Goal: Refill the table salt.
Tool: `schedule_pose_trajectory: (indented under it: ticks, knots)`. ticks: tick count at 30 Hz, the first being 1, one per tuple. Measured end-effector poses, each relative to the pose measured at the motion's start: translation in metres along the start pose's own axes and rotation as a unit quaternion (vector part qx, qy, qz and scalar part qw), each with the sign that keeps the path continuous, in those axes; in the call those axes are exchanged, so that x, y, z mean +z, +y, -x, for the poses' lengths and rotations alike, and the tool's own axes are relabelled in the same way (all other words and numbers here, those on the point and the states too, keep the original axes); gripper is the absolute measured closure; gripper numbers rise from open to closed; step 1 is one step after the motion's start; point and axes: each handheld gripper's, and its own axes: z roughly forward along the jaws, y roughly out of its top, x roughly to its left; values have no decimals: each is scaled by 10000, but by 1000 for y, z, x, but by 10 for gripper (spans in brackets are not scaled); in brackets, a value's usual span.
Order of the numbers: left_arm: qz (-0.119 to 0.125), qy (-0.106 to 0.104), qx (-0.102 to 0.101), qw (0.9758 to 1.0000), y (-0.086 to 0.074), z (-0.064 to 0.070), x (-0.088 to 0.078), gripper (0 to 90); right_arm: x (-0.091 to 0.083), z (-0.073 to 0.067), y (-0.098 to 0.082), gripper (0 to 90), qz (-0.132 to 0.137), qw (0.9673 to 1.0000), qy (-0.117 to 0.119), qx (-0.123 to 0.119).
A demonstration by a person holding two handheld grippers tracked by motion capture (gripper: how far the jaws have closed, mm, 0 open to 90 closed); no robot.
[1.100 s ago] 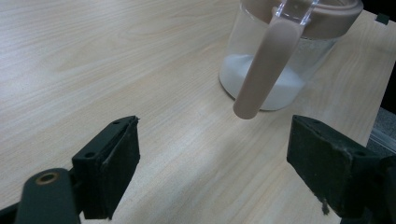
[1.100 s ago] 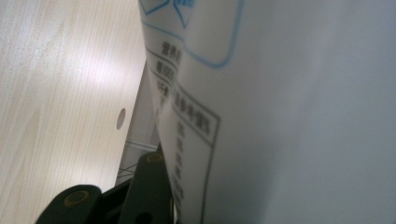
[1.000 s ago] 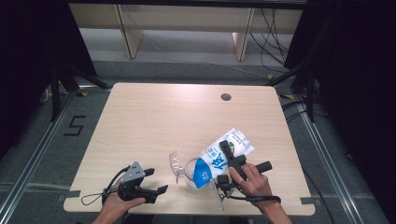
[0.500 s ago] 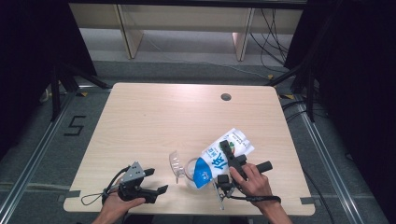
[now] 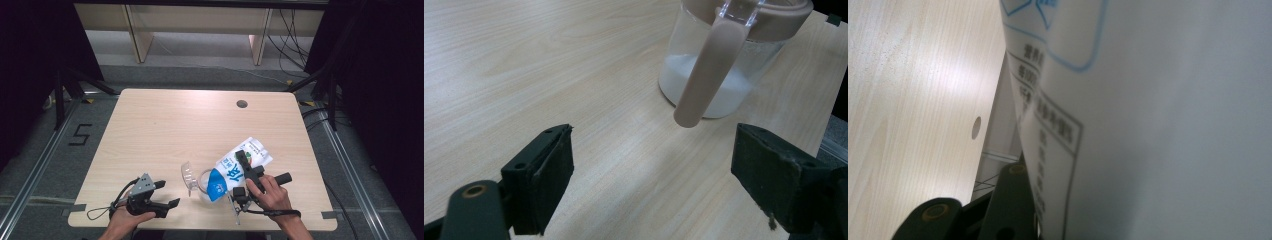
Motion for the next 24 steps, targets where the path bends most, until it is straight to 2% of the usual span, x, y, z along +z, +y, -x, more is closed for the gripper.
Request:
schedule_pose_trajectory:
  ticks: [6,7,8,9,12,17,23,24]
  knots:
    - [-17,-10,58,10000,0,-1,0,167,0,0,0,692,-14,10000,-8,32]
    - [-25,0,64,10000,0,-1,0,167,1,2,0,692,94,9999,-38,-114]
    - [-19,-3,57,10000,0,-1,0,167,1,2,1,693,123,9998,-53,-148]
    - [-26,0,66,10000,0,-1,0,167,0,1,0,693,45,10000,-27,-53]
    - [-18,-4,59,10000,0,-1,0,167,0,0,0,693,-3,10000,-11,19]
    - [-19,-2,60,10000,0,-1,0,167,0,0,0,695,-44,10000,6,-33]
    - [-24,-3,58,10000,0,-1,0,167,1,3,0,696,54,9998,-47,-191]
    - [-20,-3,63,10000,0,-1,0,167,0,2,0,696,0,9999,-27,-113]
